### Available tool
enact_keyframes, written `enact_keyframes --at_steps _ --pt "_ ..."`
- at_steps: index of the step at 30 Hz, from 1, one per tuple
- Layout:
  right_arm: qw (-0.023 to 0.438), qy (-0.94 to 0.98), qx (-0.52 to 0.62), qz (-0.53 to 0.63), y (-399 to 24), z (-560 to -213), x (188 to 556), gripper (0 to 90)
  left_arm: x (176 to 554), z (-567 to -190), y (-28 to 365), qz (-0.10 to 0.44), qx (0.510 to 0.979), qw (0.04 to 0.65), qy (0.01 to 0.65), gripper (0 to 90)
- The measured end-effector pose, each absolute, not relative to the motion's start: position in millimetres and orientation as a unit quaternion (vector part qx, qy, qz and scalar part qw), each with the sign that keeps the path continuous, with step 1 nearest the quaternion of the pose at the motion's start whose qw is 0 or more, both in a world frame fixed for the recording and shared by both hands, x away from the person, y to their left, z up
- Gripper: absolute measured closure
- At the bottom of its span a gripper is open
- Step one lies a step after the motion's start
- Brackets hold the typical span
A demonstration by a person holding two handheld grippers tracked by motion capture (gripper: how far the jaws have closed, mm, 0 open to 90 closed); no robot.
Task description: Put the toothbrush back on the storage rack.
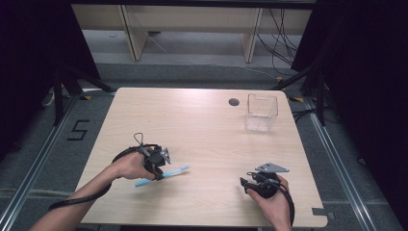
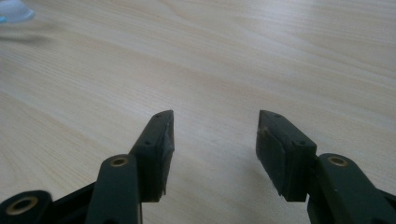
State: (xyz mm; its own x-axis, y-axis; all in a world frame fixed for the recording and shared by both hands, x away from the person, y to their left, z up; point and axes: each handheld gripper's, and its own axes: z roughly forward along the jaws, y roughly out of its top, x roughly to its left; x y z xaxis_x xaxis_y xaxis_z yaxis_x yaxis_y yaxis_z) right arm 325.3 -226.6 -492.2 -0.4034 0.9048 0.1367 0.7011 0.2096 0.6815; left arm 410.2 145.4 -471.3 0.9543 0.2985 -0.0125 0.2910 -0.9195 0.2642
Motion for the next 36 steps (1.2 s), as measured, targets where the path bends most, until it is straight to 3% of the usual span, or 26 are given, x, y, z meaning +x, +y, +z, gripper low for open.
enact_keyframes --at_steps 25,36 --pt "0.146 0.768 0.52 0.344 -223.8 -494.0 325.3 47.4 413.9 -460.9 164.7 0.045 0.94 0.264 0.211 78.7" --pt "0.152 0.774 0.503 0.354 -220.8 -497.2 326.9 47.4 414.8 -450.1 174.4 0.072 0.931 0.294 0.205 78.7"
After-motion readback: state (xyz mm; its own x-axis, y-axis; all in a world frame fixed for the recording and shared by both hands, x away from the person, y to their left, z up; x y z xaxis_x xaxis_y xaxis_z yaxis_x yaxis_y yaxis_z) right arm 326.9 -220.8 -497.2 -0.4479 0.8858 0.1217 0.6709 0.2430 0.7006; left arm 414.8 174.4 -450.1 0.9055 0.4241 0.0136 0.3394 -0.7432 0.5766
